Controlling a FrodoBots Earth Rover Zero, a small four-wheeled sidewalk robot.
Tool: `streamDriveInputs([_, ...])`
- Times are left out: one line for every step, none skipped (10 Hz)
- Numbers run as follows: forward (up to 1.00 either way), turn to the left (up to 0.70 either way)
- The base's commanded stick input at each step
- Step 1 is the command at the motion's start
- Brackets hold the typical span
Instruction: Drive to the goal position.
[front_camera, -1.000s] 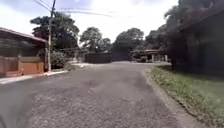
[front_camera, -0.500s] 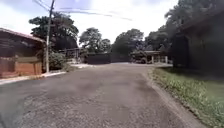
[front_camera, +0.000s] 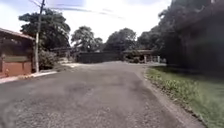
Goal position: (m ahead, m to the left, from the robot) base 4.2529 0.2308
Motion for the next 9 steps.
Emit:
streamDriveInputs([0.5,0.0])
streamDriveInputs([0.5,0.0])
streamDriveInputs([0.5,0.0])
streamDriveInputs([0.5,0.0])
streamDriveInputs([0.5,0.0])
streamDriveInputs([0.5,0.0])
streamDriveInputs([0.5,0.0])
streamDriveInputs([0.5,0.0])
streamDriveInputs([0.5,0.0])
